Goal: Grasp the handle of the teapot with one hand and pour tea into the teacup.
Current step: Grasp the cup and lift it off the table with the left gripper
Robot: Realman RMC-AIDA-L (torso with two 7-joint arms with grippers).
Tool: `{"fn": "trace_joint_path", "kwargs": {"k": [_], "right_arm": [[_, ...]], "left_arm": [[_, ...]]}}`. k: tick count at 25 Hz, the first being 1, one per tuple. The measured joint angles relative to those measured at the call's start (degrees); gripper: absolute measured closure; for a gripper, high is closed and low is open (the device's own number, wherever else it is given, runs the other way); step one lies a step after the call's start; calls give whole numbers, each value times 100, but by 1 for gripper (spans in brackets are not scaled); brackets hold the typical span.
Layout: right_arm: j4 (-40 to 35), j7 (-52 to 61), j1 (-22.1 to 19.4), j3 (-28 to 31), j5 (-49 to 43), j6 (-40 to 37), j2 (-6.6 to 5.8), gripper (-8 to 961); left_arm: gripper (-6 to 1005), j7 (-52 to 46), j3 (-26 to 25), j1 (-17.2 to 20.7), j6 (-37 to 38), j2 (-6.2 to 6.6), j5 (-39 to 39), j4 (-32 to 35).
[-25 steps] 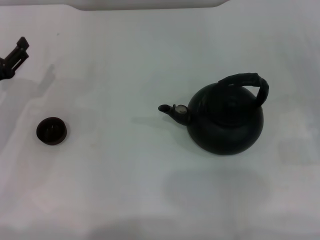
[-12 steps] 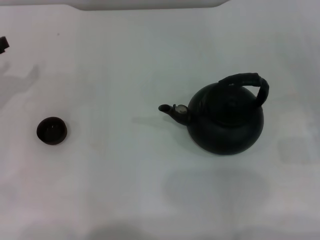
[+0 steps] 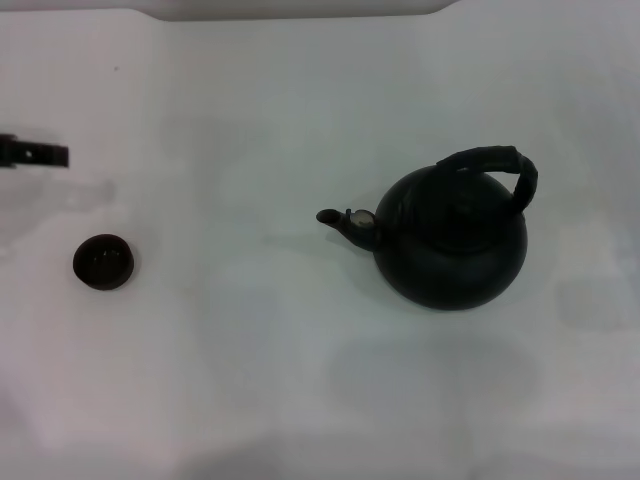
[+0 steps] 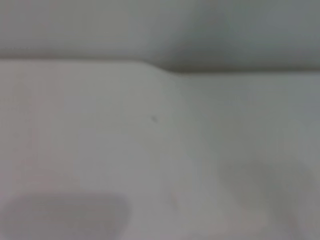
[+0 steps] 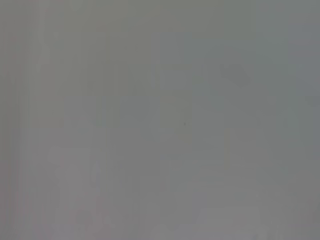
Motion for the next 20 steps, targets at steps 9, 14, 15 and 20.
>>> {"fn": "trace_joint_path", "kwargs": {"k": [9,14,15,20], "right_arm": [[30,0,-50,-1,0,-14,1,90],[34,0,-101,-1,0,-36,1,90],[35,0,-107,-1,0,-37,1,90],[22,0,-123,-1,0,-41,1,90]], "left_arm": [[126,-170,162,-376,-1012,-66,368,264],[127,-418,804,-393,-1035,-83,846,210],[127,-477,960,-387,-995,-97,991,207],[127,-575,1215,-337,-860,-114,1103,202]]}}
